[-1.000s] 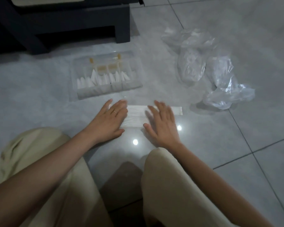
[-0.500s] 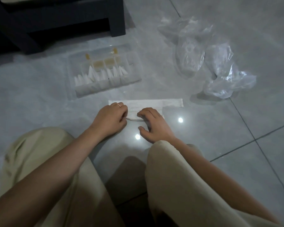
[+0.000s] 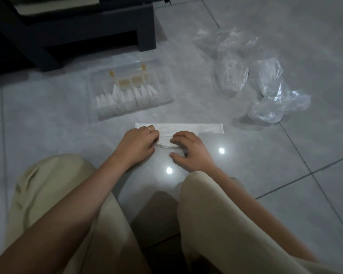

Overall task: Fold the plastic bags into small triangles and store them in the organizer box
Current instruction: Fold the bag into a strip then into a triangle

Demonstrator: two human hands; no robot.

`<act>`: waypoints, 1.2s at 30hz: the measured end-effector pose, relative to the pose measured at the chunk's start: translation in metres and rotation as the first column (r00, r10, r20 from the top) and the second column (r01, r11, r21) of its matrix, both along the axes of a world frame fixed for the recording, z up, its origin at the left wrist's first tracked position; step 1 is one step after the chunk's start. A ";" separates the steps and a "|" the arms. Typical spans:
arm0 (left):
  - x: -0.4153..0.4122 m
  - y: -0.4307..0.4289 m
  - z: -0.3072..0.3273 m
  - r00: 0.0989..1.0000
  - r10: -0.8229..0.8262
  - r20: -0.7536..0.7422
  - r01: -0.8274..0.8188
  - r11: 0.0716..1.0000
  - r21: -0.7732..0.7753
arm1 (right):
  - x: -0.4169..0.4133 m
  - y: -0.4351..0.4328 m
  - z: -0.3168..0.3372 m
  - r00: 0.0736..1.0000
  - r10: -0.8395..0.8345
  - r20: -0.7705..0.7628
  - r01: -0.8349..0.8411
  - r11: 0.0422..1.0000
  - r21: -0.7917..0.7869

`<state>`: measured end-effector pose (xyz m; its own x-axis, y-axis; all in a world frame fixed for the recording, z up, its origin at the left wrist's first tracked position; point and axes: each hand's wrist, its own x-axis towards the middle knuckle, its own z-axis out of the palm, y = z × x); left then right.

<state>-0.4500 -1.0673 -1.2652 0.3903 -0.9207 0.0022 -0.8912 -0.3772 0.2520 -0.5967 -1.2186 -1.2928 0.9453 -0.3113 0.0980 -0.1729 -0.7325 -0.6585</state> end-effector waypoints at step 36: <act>0.017 0.006 -0.002 0.707 0.533 -0.465 -0.604 0.797 -0.004 | -0.003 -0.010 0.012 0.820 -0.563 -0.100 0.571 0.792 0.217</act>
<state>-0.4331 -1.0617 -1.2675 0.8325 -0.5254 -0.1758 -0.3095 -0.7042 0.6390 -0.5999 -1.2288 -1.2812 0.5935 -0.8021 -0.0670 -0.5315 -0.3281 -0.7809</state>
